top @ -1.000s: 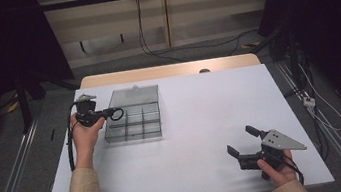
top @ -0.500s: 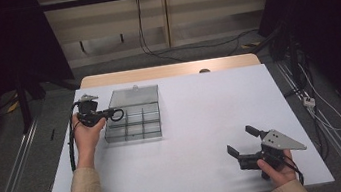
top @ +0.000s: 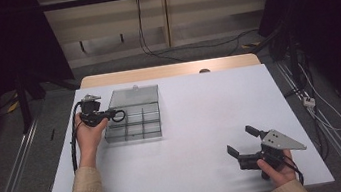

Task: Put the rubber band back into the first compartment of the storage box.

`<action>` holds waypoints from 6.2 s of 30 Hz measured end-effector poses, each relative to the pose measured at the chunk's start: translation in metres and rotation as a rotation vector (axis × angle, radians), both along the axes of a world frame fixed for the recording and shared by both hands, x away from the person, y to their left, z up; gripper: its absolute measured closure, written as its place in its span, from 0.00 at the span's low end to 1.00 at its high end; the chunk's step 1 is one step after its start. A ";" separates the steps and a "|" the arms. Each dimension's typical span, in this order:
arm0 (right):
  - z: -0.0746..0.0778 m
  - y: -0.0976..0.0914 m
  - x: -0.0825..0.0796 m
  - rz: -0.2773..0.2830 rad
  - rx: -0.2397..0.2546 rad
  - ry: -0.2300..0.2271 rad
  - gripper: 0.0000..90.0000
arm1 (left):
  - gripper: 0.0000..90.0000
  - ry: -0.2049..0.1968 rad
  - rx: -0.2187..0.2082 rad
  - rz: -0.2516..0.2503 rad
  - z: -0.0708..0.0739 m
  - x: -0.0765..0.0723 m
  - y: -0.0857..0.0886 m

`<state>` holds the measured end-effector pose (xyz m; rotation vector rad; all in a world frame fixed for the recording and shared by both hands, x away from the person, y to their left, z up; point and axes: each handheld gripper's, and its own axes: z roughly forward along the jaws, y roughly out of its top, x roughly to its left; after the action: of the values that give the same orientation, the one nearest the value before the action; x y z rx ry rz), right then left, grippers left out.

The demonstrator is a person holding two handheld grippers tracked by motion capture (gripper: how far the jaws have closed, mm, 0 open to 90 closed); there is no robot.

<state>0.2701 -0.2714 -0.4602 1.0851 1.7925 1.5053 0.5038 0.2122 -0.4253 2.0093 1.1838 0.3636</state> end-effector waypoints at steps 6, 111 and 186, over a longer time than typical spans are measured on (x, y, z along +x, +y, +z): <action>0.000 0.000 0.000 0.001 0.002 0.002 0.03 | 0.96 0.001 0.006 0.000 0.000 0.000 0.000; 0.002 0.003 0.001 0.031 -0.010 0.007 0.04 | 0.15 -0.042 -0.089 -0.214 0.019 -0.083 -0.032; 0.002 0.003 -0.001 0.040 -0.016 0.008 0.04 | 0.12 -0.072 -0.086 -0.285 -0.013 -0.145 -0.004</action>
<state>0.2695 -0.2684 -0.4581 1.0544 1.8386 1.5090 0.3585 0.2080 -0.4379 2.0364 0.8393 0.2360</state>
